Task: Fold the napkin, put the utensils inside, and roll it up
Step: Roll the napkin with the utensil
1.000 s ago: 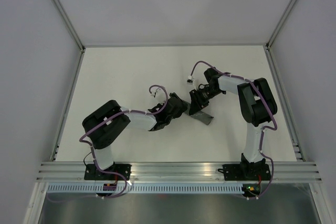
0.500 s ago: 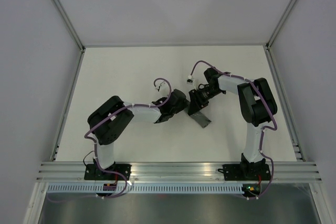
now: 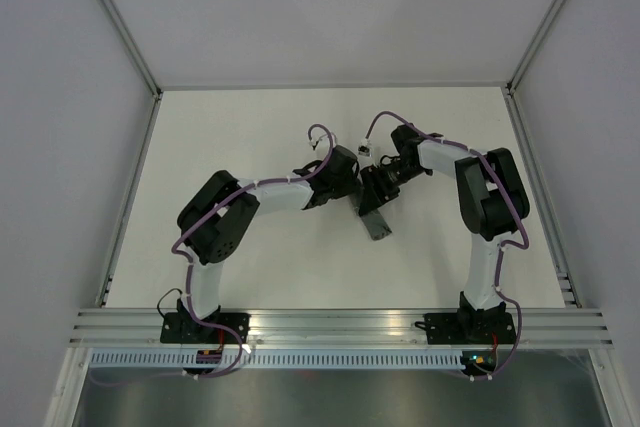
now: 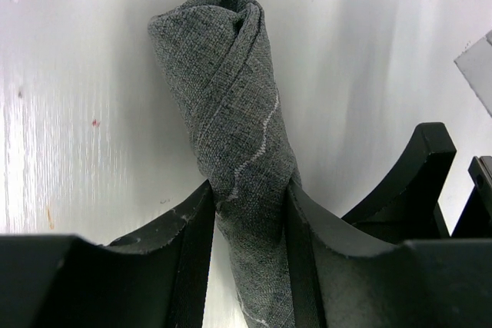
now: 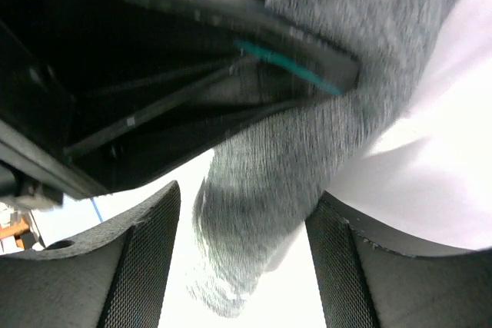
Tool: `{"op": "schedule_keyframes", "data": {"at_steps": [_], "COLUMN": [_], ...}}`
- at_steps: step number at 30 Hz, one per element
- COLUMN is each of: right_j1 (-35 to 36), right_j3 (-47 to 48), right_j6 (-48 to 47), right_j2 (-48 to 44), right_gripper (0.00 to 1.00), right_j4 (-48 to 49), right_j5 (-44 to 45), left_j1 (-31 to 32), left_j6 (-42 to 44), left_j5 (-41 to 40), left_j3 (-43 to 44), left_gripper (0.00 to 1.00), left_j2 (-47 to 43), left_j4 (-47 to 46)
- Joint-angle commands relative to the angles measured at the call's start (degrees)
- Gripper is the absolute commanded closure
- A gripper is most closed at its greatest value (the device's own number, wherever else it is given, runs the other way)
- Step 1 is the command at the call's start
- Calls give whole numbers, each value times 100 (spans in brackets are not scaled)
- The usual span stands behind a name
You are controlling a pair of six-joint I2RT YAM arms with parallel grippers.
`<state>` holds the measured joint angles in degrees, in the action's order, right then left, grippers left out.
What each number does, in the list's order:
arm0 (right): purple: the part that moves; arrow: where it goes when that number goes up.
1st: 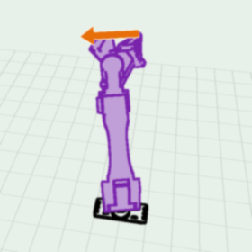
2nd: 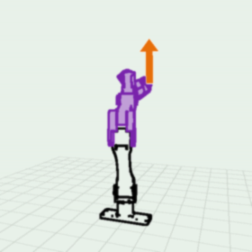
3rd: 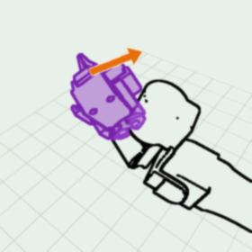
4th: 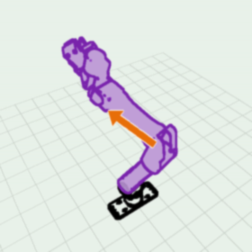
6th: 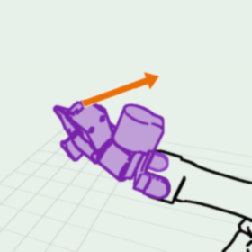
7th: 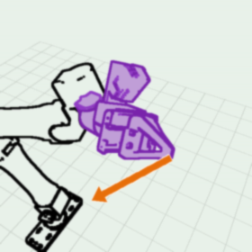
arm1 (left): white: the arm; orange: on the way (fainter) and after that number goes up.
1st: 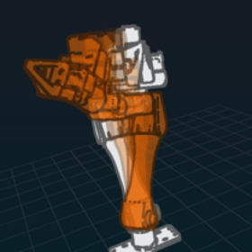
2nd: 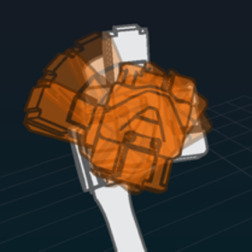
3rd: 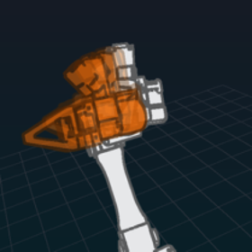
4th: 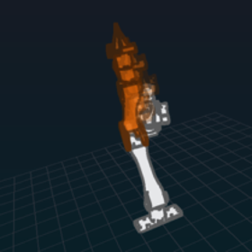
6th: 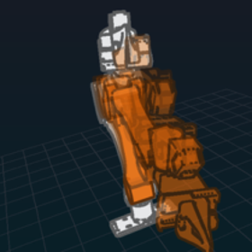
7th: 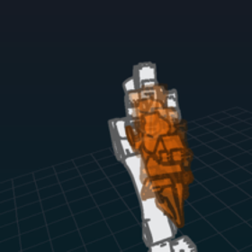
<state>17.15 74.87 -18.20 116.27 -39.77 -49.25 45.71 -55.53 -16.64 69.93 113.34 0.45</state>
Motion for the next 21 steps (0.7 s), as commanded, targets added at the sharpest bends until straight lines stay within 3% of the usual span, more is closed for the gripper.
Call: {"op": "schedule_keyframes", "data": {"at_steps": [1, 21], "right_j1": [-159, -660], "right_j3": [124, 203], "right_j6": [-26, 395], "right_j2": [-131, -561], "right_gripper": [29, 30], "right_j4": [-31, 188], "right_j5": [329, 48], "left_j1": [-142, -581], "left_j6": [796, 2336], "left_j5": [424, 1576], "left_j3": [494, 2507], "left_gripper": [55, 53], "left_j2": [170, 1225], "left_j4": [359, 1669]}}
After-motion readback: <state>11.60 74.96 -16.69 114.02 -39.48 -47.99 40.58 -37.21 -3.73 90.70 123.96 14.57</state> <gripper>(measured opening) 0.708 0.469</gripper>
